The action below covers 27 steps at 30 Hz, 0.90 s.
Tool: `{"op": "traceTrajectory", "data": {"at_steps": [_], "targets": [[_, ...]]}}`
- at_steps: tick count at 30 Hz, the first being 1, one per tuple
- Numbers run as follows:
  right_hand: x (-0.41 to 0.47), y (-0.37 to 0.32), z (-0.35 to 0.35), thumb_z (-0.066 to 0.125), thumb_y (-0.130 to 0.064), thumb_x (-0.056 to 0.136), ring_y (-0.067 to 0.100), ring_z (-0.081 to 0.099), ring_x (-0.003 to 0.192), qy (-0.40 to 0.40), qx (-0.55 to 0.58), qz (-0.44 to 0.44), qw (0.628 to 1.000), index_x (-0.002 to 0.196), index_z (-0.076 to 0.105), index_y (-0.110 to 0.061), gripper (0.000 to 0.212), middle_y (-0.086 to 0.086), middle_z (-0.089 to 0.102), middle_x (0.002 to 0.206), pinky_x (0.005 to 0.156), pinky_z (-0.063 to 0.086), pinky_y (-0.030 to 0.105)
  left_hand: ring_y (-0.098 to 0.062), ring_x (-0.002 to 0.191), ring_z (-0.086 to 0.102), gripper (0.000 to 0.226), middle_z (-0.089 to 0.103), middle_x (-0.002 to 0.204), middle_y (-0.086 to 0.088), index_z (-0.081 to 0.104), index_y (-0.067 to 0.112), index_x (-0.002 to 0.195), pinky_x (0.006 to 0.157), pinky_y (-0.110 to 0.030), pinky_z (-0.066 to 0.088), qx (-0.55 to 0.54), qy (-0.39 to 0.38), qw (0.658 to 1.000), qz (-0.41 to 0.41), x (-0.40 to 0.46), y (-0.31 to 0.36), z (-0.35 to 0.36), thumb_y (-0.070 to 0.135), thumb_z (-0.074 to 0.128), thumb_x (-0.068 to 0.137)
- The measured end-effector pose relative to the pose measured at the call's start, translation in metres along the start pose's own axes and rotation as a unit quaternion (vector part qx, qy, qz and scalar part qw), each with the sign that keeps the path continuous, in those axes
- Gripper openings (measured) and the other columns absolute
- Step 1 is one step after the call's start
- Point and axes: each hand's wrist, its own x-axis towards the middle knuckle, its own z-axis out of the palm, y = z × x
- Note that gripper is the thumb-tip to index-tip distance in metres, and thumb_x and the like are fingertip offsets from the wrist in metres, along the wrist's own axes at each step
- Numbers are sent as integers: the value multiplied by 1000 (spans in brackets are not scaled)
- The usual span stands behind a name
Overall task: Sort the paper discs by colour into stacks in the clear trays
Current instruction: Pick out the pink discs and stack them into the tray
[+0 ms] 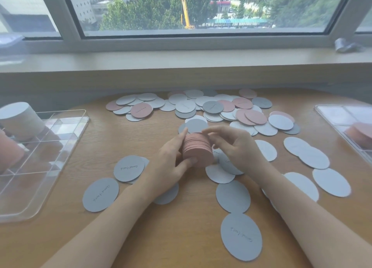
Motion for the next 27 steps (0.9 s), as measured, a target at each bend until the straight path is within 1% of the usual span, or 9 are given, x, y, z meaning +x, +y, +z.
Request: {"op": "traceTrajectory", "data": {"at_steps": [3,6,9,13,15,19,23,25,27], "targets": [[-3,-1,-1,59,-38,96,1,60,107,-67,-100,-44,992,132,61,-28,37,-11,67,120,92,43,16,-3,101,49,79,55,131,7,21,24,158,96,-16,37,12,-2,1000,0,0,-2,1,29,67,94],[-2,2,-1,48,-59,94,8,45,128,-143,-199,-42,969,154,31,-27,70,-10,46,143,107,35,25,-9,131,38,81,42,151,3,13,21,159,107,-15,23,69,-2,998,10,1,-3,3,47,54,95],[-1,8,7,41,-53,96,29,45,127,-150,-265,-60,951,158,14,-19,75,1,39,147,108,35,41,-8,140,23,89,28,159,4,1,19,159,109,-16,13,132,-17,991,20,0,0,3,64,28,88],[0,11,11,35,-50,94,27,51,112,-100,-330,-135,929,155,27,-9,73,5,52,128,99,43,46,-15,141,31,90,32,158,-1,3,14,160,112,-28,22,164,-21,986,28,0,-2,1,64,25,89],[-1,8,12,39,-48,94,24,50,108,-86,-299,-140,940,151,35,-9,69,4,54,121,98,43,42,-17,138,38,87,41,153,-2,10,13,160,112,-30,28,164,-12,986,32,0,-3,0,61,30,90],[-3,2,9,51,-44,92,19,49,113,-88,-258,-123,954,142,45,-15,58,0,56,123,100,41,37,-16,130,47,78,52,142,0,30,14,153,107,-30,35,155,-3,987,43,-1,1,-3,59,43,90],[1,-2,-6,45,-64,88,10,48,114,-106,-222,-78,966,129,54,-23,59,-7,57,121,98,35,28,-16,113,55,57,60,123,5,42,17,140,96,-30,41,109,-1,993,43,-2,7,-2,41,64,93],[12,4,-23,47,-61,90,8,52,109,-10,-196,-35,980,128,58,-21,56,-7,60,116,94,37,27,-13,113,54,56,58,123,9,42,19,141,95,-25,38,93,-1,995,40,-3,8,-2,35,67,93],[25,21,-48,59,-45,93,14,56,106,113,-246,7,963,127,59,-17,44,-1,60,114,92,41,32,-10,115,52,57,56,124,11,41,19,142,94,-21,34,89,1,995,37,-3,9,-2,35,66,93]]}}
